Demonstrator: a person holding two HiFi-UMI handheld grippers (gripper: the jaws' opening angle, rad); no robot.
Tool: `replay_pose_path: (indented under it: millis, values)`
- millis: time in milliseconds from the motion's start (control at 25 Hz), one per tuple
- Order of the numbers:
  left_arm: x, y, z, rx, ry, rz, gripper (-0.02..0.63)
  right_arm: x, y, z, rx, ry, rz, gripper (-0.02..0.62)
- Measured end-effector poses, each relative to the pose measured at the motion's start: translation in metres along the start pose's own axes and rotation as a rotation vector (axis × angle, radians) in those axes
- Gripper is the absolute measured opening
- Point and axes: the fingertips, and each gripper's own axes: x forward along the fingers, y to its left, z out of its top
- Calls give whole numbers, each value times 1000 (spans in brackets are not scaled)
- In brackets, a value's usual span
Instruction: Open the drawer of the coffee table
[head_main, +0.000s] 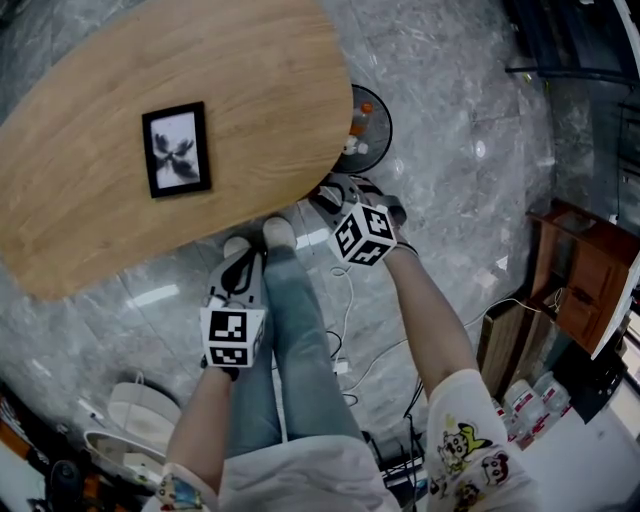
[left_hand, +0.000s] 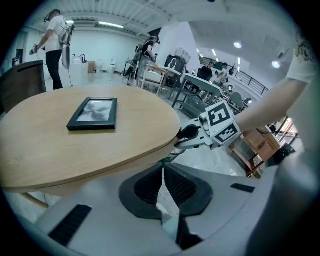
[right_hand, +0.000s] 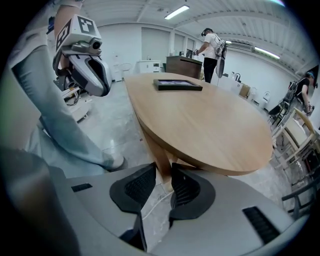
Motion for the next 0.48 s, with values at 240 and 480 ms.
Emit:
replay_pose_path:
  millis: [240, 480]
  values:
    - [0, -2, -2, 3, 8, 0, 14, 0, 3, 0, -22, 3, 22, 84]
    - [-4, 2, -1, 10, 8, 10, 14, -1, 4, 1, -67, -16, 39, 77]
